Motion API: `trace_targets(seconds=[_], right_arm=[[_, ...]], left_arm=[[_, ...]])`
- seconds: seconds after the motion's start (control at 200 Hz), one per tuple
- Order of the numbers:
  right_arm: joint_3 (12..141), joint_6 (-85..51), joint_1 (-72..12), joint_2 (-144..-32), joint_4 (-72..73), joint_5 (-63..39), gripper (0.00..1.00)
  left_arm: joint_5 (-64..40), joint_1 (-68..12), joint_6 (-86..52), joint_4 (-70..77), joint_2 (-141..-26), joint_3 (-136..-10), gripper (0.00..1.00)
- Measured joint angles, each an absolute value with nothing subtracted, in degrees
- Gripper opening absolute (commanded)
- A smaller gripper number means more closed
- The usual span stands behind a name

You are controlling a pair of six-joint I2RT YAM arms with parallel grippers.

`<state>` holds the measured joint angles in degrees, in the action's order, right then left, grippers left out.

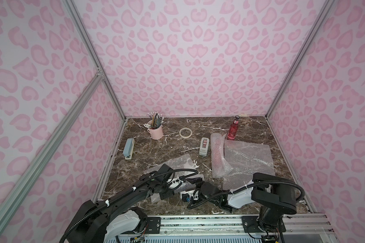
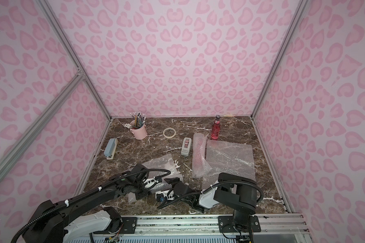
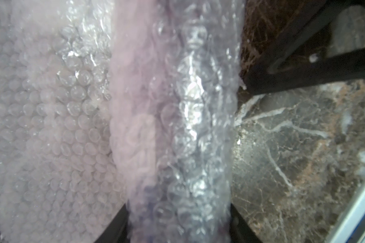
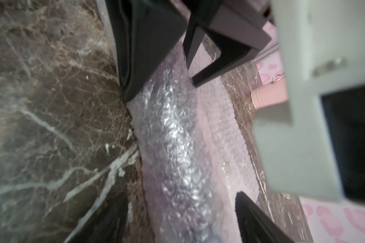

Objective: Wrap wine bottles in bubble wrap
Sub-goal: Wrap the wine bottle in bubble wrap.

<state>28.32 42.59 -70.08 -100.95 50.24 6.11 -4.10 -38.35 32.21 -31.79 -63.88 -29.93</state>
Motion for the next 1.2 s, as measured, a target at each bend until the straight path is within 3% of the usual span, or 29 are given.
trace_targets(seconds=[0.545, 0.785, 0.945, 1.03, 1.135, 1.165, 1.185, 1.2], right_arm=[[34.85, 46.06, -69.82, -111.83, 58.00, 7.53, 0.75], [36.34, 46.09, -69.34, -112.55, 56.16, 6.94, 0.62], [38.83, 45.54, -68.58, -112.14, 50.57, 3.42, 0.60], [40.86, 44.88, -68.29, -112.07, 46.87, 1.65, 0.57], [41.52, 44.80, -68.14, -111.92, 45.23, 0.36, 0.60], [41.54, 44.82, -68.14, -111.85, 45.10, 0.19, 0.62], [41.56, 44.86, -68.14, -111.81, 44.97, 0.05, 0.62], [41.58, 44.80, -68.16, -111.77, 44.88, -0.03, 0.62]], left_arm=[[-2.74, -37.98, 31.51, -33.08, -65.12, -31.05, 0.50], [-1.04, -37.91, 31.79, -34.17, -65.17, -31.57, 0.59], [0.19, -37.87, 32.36, -36.75, -64.66, -32.34, 0.78], [0.32, -37.87, 33.19, -38.98, -63.61, -32.12, 0.82], [-0.51, -37.93, 33.74, -39.88, -61.89, -31.81, 0.87], [-0.99, -37.98, 33.85, -40.01, -61.43, -31.81, 0.91], [-1.30, -37.98, 33.98, -40.10, -61.23, -31.81, 1.00], [-1.58, -38.00, 34.11, -40.16, -61.01, -31.81, 0.98]])
